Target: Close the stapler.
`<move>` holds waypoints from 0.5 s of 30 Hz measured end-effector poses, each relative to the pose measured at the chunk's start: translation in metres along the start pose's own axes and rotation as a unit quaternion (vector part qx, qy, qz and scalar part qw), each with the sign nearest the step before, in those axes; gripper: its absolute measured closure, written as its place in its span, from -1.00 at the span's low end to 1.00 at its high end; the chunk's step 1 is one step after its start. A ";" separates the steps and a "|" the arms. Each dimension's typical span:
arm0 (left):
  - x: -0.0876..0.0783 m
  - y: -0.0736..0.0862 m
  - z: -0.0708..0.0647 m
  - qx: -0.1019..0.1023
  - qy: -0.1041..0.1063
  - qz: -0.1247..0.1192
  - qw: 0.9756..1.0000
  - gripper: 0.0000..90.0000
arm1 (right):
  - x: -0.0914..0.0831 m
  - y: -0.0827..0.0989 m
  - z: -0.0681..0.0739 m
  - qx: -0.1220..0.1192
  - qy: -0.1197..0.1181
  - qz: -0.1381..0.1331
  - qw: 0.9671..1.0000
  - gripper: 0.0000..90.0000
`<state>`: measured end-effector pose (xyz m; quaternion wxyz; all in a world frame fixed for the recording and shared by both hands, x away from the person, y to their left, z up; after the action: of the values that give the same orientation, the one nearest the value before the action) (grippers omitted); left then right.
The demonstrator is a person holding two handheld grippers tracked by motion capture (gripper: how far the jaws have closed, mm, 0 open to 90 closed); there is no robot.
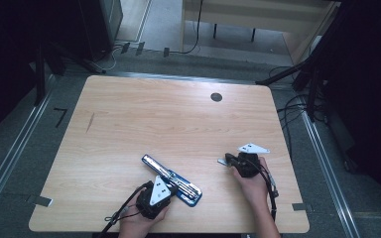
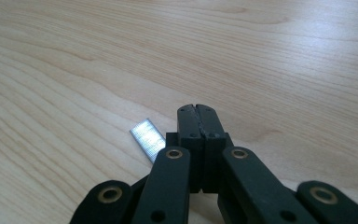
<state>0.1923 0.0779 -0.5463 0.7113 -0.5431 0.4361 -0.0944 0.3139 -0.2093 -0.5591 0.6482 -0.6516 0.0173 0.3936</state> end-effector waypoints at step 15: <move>0.000 0.000 0.000 0.000 0.000 0.001 1.000 1.00 | -0.007 0.007 0.009 0.000 -0.008 -0.003 1.000 1.00</move>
<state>0.1923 0.0780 -0.5463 0.7114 -0.5425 0.4367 -0.0943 0.3007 -0.2057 -0.5598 0.6491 -0.6488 0.0104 0.3970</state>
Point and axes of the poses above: each handheld gripper's, and its own axes: x roughly forward along the jaws, y roughly out of its underside, z roughly to its left, the point moved 2 cm from there along x, roughly forward along the jaws, and after that the axes turned 7 degrees about -z, right-handed, at the moved point
